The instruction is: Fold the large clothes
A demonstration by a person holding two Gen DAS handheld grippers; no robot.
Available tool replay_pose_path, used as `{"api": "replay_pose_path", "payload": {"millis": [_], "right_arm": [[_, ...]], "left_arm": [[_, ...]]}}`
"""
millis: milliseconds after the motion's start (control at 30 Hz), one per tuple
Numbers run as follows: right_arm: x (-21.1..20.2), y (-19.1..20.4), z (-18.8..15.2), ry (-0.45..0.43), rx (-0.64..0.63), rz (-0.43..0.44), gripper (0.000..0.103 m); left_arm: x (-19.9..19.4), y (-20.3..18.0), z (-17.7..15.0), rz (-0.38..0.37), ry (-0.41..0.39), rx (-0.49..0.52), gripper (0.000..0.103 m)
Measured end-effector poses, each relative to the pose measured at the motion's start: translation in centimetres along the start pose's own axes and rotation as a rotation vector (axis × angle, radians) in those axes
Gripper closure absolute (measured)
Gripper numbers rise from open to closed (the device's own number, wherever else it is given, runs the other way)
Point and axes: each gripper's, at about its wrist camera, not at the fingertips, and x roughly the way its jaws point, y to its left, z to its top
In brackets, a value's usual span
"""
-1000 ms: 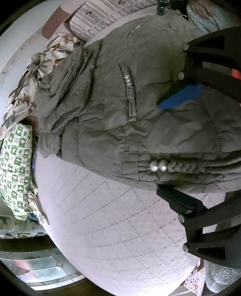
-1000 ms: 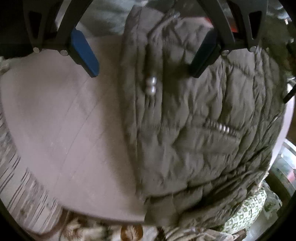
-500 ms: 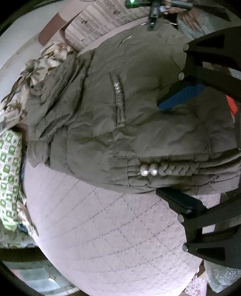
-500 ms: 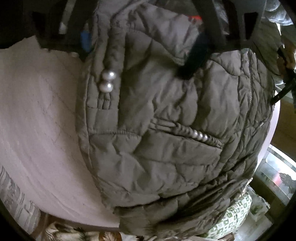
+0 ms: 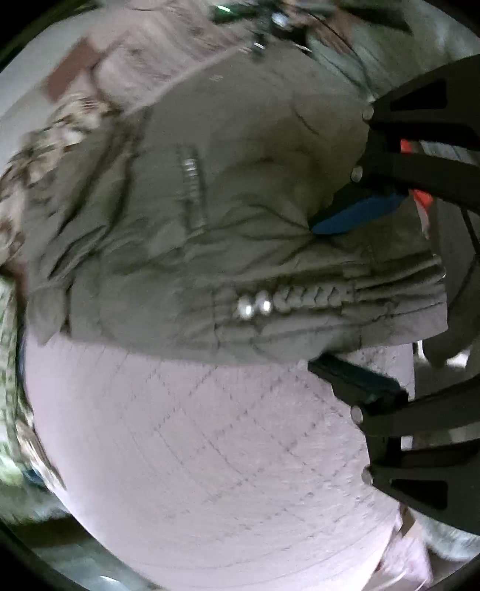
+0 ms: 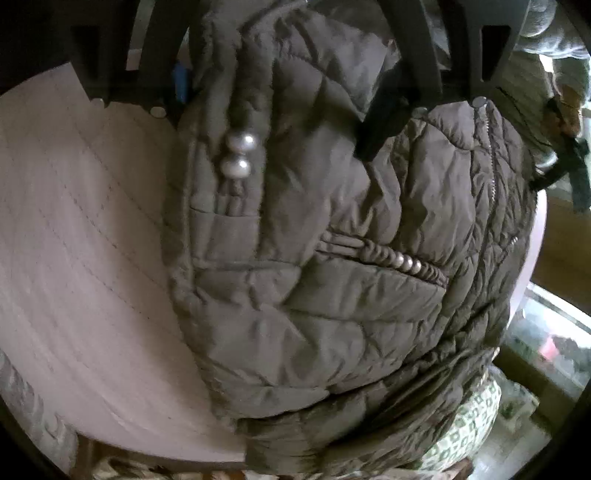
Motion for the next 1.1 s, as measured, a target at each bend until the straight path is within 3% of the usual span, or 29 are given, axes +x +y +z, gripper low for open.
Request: {"api": "replay_pose_path", "payload": {"millis": [100,233,300,533,700,833,967,1100], "right_arm": [[0.2,-0.7,0.0,0.02,-0.013,0.007,0.023],[0.9,0.1,0.1,0.022,-0.048,-0.019,0.023],[0.8,0.4,0.0,0.005,-0.05,-0.021,0.024],[-0.3,0.4,-1.4,0.0,-0.064,0.012,0.024],[-0.2,0.1,-1.3,0.019,-0.086,0.004,0.024],[0.2,0.6,-0.8,0.039,-0.08,-0.003,0.024],[0.3,0.4,-0.1,0.091,-0.09,0.006,0.024],[0.7,1.1,0.7,0.15,-0.114,0.0,0.024]], "left_arm": [[1.2,-1.4,0.3,0.033,0.025,0.017,0.012],[1.6,-2.4,-0.1,0.074,-0.006,0.007,0.009],[1.1,-2.4,-0.2,0.064,-0.008,-0.007,0.01],[0.0,-0.3,-1.2,-0.006,0.095,-0.107,0.011],[0.5,1.3,-2.0,-0.073,0.063,-0.178,0.011],[0.3,1.3,-2.2,-0.062,0.067,-0.143,0.011],[-0.2,0.9,-2.9,-0.067,0.036,-0.153,0.023],[-1.7,3.0,-4.2,-0.104,0.008,-0.202,0.038]]}}
